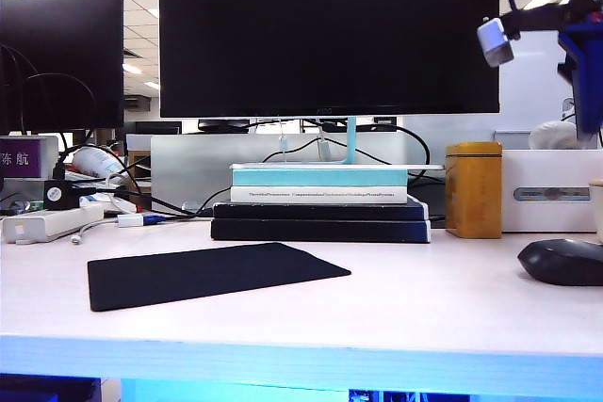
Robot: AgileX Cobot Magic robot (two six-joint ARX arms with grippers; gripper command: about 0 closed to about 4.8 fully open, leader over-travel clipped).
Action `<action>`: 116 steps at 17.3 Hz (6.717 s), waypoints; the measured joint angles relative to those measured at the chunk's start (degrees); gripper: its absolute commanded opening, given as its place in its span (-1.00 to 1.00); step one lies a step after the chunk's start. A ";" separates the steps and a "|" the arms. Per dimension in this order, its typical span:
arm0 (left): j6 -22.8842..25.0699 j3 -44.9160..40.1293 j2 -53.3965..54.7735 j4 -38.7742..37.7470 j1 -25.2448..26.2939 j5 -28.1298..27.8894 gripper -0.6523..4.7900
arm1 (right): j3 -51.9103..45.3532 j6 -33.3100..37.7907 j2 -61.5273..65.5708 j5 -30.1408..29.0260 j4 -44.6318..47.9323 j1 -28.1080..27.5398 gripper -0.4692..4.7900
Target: Place the black mouse on the black mouse pad.
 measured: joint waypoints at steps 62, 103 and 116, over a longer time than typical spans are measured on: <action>18.47 0.00 0.02 -27.91 0.02 37.81 -0.78 | -9.94 -8.74 13.03 2.75 13.44 1.70 0.50; 15.80 0.00 0.02 -25.07 0.02 38.27 -0.78 | 17.33 29.22 29.51 2.73 34.10 37.90 0.49; 15.80 0.00 0.02 -25.79 0.02 38.25 -0.78 | 17.38 29.68 30.71 1.44 34.12 39.21 1.00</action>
